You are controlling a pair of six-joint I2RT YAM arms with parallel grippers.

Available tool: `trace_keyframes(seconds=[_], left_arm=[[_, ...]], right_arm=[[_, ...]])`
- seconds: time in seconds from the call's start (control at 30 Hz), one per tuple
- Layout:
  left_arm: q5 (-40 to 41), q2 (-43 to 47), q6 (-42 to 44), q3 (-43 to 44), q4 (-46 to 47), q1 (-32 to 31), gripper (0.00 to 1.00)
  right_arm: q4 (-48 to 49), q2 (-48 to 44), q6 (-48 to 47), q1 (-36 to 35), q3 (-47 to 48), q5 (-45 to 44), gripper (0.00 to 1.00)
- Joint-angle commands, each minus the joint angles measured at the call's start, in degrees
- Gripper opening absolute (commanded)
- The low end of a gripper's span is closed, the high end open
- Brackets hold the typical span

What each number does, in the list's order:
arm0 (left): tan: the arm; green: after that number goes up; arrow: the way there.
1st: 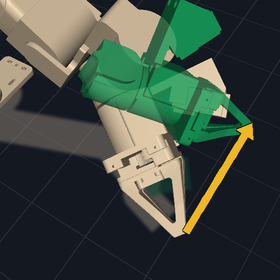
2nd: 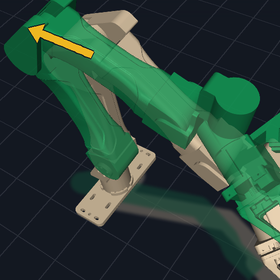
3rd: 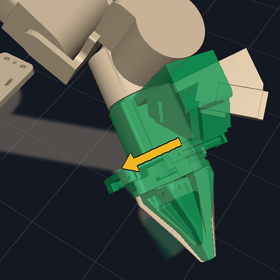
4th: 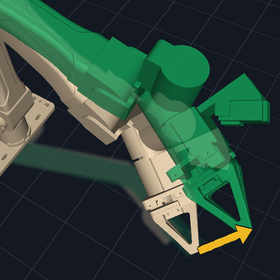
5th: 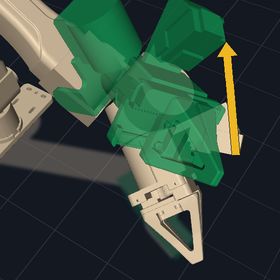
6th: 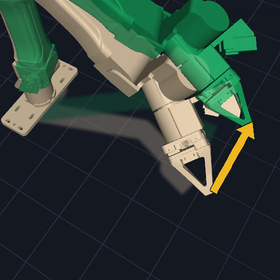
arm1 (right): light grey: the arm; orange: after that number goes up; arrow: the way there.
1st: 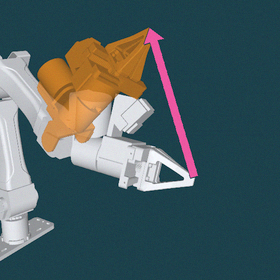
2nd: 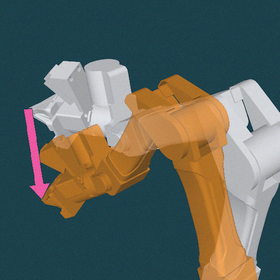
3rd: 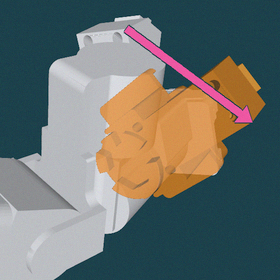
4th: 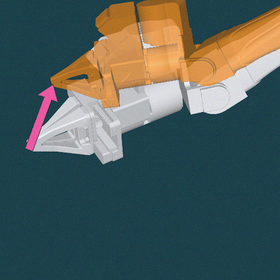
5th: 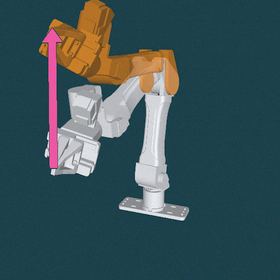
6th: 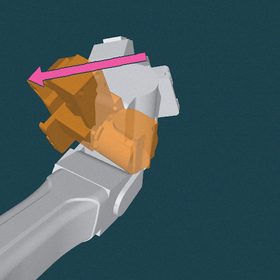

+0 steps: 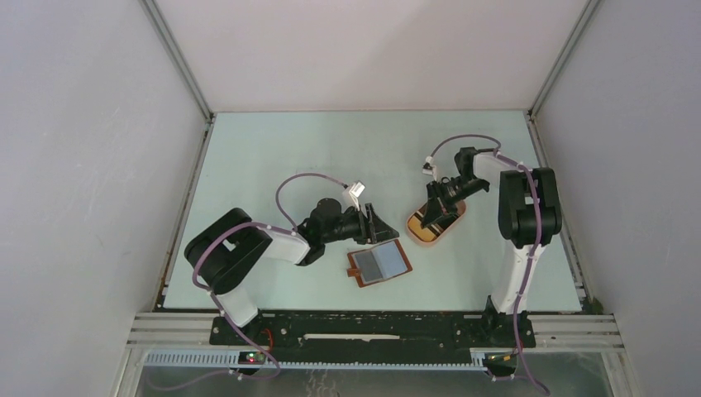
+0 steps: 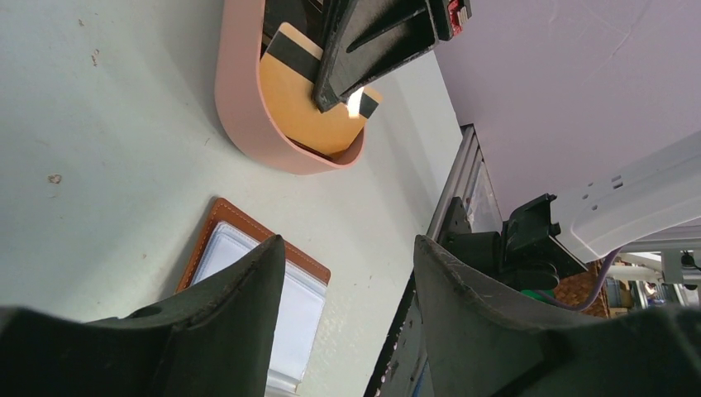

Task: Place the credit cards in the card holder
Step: Pick up the credit card from the storage box, then insert the credit card into the card holder.

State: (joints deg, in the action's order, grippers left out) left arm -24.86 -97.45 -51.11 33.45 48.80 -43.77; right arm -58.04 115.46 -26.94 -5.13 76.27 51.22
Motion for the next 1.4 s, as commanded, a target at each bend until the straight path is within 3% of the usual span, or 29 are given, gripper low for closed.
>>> trace_keyframes(seconds=[0.0,0.1,0.4,0.53,0.7,0.87,1.07,1.27,1.37], left_arm=[[-1.3,0.5,-0.2,2.0,1.6,-0.5,0.63],[-1.2,1.0,0.3,1.8,1.6,-0.5,0.63],[-1.2,4.7,1.5,-0.4,4.6,-0.3,0.65],[-2.0,7.3,0.7,-2.4,9.3,0.4,0.66],[-2.7,13.4,1.4,-7.7,17.2,2.1,0.68],[-2.3,23.3,10.9,-11.5,13.1,2.3,0.69],[0.1,39.5,27.4,-16.3,1.4,1.3,0.72],[3.0,51.9,41.9,-23.3,0.3,-3.8,0.76],[5.1,56.4,48.7,-26.0,0.5,-9.2,0.78]], right_arm=[[0.3,-1.9,1.4,1.6,1.8,0.9,0.06],[0.0,-2.5,1.6,2.7,1.8,2.5,0.00],[-2.0,-5.3,-0.5,4.5,2.3,7.3,0.00],[-5.6,-6.8,-6.3,4.7,2.8,12.1,0.00],[-15.8,-9.1,-20.0,4.4,5.2,19.6,0.00],[-19.9,-14.4,-29.2,-0.3,5.0,20.2,0.00],[-17.6,-24.7,-44.1,-7.7,-1.6,20.6,0.00],[-11.0,-36.7,-58.1,-14.0,-11.7,17.9,0.00],[-8.8,-41.6,-63.5,-16.2,-16.0,15.9,0.00]])
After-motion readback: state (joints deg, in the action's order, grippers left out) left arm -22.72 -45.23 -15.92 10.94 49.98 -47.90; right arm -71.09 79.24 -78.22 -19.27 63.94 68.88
